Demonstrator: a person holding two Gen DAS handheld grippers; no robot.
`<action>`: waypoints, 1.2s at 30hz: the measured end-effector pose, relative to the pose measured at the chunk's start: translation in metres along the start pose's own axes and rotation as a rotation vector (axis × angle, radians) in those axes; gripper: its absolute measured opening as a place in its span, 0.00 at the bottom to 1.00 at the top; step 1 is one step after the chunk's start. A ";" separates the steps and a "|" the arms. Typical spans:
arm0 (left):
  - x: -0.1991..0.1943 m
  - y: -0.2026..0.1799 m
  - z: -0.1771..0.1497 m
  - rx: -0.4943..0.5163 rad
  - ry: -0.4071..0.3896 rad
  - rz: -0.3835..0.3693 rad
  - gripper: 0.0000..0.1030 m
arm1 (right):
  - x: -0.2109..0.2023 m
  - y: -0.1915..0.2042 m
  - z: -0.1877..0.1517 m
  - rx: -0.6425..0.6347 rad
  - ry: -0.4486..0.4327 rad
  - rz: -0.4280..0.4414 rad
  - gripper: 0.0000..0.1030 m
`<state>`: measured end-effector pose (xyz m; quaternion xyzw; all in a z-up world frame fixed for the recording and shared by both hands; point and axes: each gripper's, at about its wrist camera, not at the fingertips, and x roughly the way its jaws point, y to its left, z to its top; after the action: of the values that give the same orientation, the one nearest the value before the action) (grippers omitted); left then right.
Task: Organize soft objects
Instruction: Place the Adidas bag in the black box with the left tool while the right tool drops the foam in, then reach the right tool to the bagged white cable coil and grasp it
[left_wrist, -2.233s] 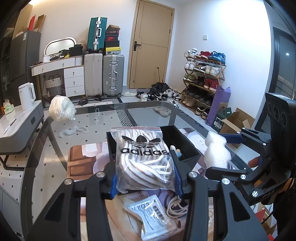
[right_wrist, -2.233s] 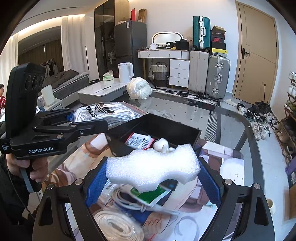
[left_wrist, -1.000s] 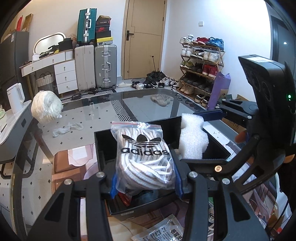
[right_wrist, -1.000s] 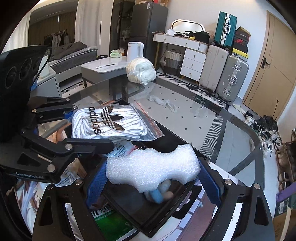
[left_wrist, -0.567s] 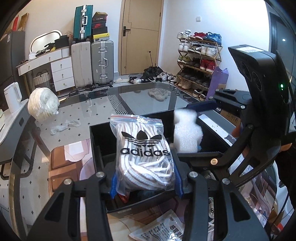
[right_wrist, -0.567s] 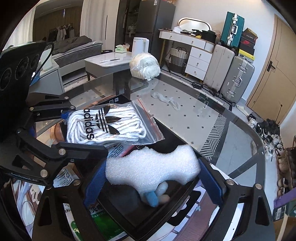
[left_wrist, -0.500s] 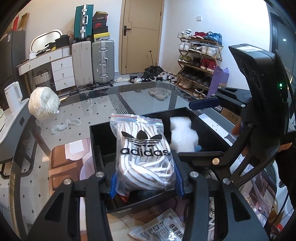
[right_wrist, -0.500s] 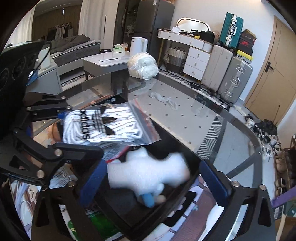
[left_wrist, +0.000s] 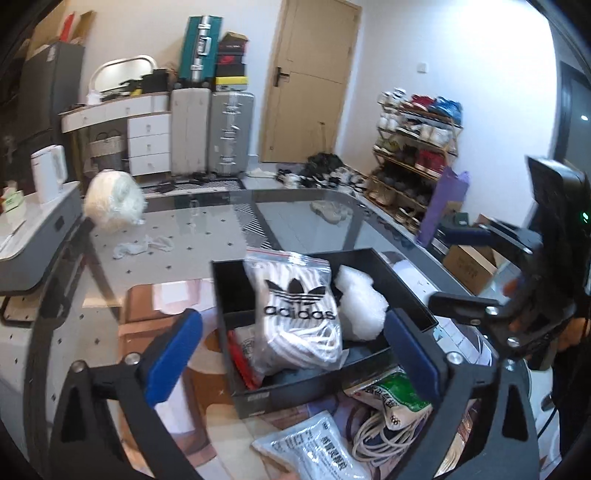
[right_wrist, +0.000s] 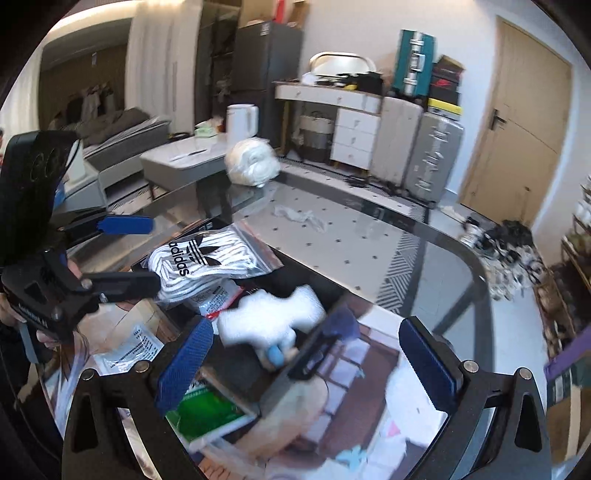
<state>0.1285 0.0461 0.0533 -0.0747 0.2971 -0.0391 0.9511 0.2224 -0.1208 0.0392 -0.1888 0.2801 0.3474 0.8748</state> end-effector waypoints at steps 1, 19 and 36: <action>-0.006 0.000 -0.002 -0.002 -0.013 0.018 1.00 | -0.008 0.001 -0.005 0.015 -0.006 -0.006 0.99; -0.057 -0.018 -0.067 0.001 -0.020 0.096 1.00 | -0.072 0.050 -0.079 0.170 -0.012 0.042 0.99; -0.055 -0.015 -0.108 -0.009 0.009 0.104 1.00 | -0.061 0.084 -0.117 0.108 0.070 0.101 0.99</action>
<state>0.0217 0.0248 -0.0011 -0.0634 0.3049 0.0112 0.9502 0.0839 -0.1554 -0.0248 -0.1392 0.3380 0.3685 0.8547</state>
